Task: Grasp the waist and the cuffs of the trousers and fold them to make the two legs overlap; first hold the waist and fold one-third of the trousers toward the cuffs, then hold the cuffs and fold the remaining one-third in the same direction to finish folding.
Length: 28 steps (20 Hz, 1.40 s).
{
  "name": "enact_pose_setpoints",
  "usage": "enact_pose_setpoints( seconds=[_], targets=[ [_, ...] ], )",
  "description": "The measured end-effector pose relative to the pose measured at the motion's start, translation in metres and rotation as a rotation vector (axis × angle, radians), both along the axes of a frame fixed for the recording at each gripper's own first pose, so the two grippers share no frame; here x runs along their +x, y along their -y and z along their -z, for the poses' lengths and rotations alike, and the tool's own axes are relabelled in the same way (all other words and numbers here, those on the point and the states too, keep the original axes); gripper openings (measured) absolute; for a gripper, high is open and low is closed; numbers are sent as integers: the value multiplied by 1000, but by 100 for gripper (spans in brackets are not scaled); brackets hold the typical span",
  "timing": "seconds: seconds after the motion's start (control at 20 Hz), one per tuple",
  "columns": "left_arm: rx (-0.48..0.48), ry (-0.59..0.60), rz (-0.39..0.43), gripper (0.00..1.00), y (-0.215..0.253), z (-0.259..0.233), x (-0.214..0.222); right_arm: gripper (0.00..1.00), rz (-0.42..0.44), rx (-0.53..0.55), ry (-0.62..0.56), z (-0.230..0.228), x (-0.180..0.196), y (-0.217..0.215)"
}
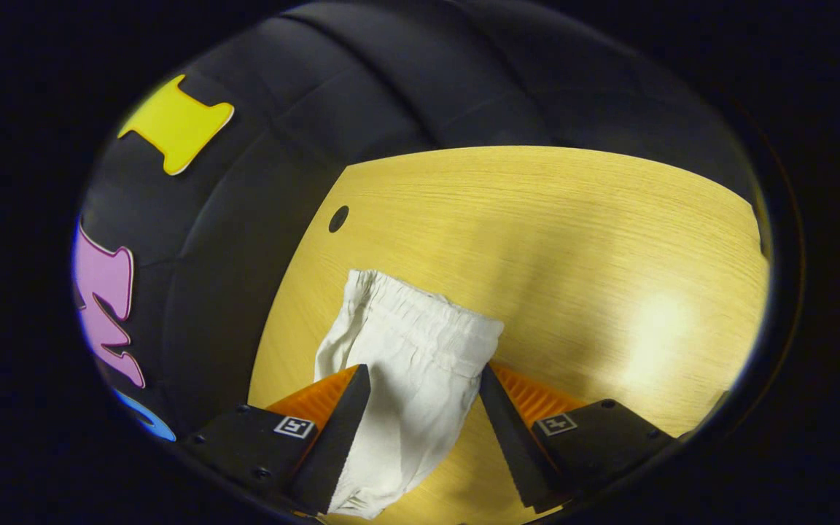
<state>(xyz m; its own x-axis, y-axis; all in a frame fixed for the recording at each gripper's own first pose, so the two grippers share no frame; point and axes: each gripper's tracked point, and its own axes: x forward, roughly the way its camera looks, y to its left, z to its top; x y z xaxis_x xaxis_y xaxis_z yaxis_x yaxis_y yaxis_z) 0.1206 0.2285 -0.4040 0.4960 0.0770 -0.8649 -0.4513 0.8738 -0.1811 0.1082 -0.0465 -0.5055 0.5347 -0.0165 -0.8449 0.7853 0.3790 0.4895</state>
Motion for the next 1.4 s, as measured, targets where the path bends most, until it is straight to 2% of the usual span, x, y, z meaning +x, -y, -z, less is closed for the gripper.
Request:
enact_pose_setpoints(
  seconds=[0.05,0.1,0.15,0.2,0.25,0.3,0.4,0.55,0.7,0.75,0.9,0.95,1.0,1.05,1.15,1.2,1.3,1.4],
  targets=[
    [-27,-4,-29,96,1,4,-1,90,6,-5,-28,3,-5,3],
    [-48,-5,-56,95,2,9,-2,77,-2,-1,-48,6,-10,4],
    [-63,-6,-86,90,2,11,-1,55,-5,17,-64,13,-12,0],
    [-71,-4,-120,90,-2,15,2,30,12,22,-70,13,-11,3],
    [-76,23,-148,96,-6,12,7,22,7,30,-68,15,-8,1],
    [-94,48,-177,94,-7,9,11,19,-6,30,-62,15,-8,1],
    [-120,68,-232,90,-10,9,24,19,-40,41,-52,15,-9,1],
    [-114,75,-270,89,-19,8,42,19,-54,86,-39,15,-9,-1],
    [-74,46,-263,94,-25,10,58,19,-57,135,-28,15,-8,-1],
    [-57,39,-251,89,-26,12,67,18,-59,139,-26,15,-8,-2],
    [32,3,-222,85,-34,18,76,19,-67,127,-19,15,-8,-2],
    [66,-15,-220,81,-38,20,76,19,-71,122,-16,15,-8,-2],
    [76,-31,-221,62,-36,23,74,19,-76,118,-12,16,-8,-2],
    [79,-16,-223,56,-36,24,76,18,-79,112,-9,17,-7,-3],
    [23,25,-258,23,-29,21,78,19,-84,105,-9,16,-8,-2],
    [-23,37,-288,15,-26,24,75,18,-86,99,-12,16,-9,-2],
    [-117,96,-359,6,-21,27,72,19,-94,89,0,11,-4,-4],
    [-167,130,-400,9,-19,26,60,19,-108,81,52,-4,-1,-2]
  ],
)
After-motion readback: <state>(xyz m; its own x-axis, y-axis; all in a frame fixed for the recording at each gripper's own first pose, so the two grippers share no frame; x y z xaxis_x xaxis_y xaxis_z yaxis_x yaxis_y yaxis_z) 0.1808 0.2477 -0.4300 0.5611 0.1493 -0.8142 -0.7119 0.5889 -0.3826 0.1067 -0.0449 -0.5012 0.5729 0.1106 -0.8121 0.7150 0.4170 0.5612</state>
